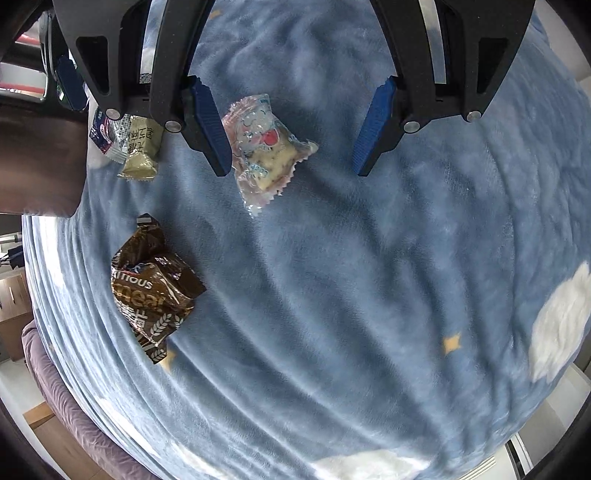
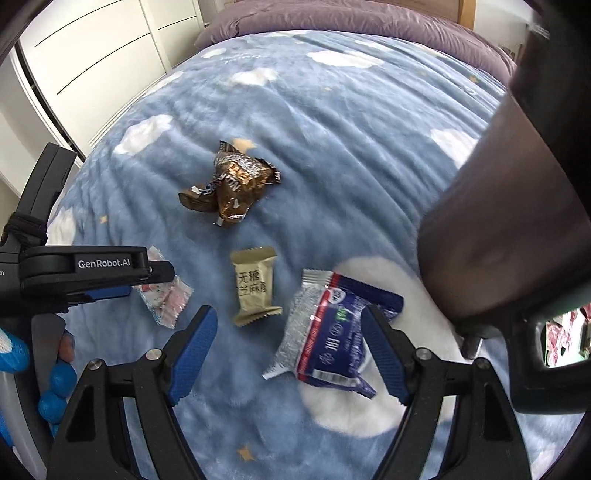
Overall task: Organize snacks
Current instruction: 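Grasp the pink candy wrapper with left tool while right tool grasps the blue-white biscuit packet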
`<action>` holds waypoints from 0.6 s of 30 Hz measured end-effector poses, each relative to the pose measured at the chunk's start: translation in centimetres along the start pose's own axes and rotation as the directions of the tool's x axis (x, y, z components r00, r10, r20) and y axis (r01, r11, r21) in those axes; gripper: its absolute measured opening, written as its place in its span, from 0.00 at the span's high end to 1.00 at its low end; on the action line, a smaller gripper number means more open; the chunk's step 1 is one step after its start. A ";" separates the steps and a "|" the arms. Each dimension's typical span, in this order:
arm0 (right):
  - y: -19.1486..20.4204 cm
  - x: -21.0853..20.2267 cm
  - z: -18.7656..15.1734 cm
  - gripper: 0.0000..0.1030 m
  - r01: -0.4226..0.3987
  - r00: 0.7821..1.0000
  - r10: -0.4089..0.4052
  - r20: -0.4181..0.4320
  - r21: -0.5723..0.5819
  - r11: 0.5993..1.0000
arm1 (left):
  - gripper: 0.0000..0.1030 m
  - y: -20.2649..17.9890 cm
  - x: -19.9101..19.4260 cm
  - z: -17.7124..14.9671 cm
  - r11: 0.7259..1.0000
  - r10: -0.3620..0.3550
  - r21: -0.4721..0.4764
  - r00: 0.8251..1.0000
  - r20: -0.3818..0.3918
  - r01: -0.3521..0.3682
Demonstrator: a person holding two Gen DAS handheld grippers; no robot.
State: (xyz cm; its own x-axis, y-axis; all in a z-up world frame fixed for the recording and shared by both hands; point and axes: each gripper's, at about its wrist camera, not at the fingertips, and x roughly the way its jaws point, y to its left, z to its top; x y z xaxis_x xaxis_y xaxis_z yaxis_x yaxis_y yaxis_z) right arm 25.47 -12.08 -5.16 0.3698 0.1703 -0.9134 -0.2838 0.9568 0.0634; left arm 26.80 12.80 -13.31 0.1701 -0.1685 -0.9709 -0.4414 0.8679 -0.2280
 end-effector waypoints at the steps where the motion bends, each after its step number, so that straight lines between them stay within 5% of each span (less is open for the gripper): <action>1: 0.1 0.1 0.1 0.00 0.002 1.000 -0.002 -0.002 0.004 1.000 | 0.40 0.2 0.2 0.1 1.000 0.001 0.000 1.000 -0.003 -0.001; 10: -2.8 1.2 -1.2 0.00 0.082 0.995 -0.077 -0.062 0.085 0.993 | 0.40 0.1 2.4 1.0 1.000 0.025 0.020 1.000 -0.006 -0.025; 18: -3.1 3.3 -1.4 0.00 0.055 0.993 -0.042 -0.110 0.111 0.992 | 0.40 -0.8 3.8 1.5 0.998 0.049 0.041 0.999 -0.004 -0.048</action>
State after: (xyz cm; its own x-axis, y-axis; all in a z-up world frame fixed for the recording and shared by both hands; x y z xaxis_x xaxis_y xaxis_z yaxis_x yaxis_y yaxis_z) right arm 26.31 -14.78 -8.90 0.2819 0.1026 -0.9540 -0.1635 0.9849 0.0576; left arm 29.11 12.13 -16.68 0.1449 -0.1279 -0.9811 -0.4123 0.8936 -0.1774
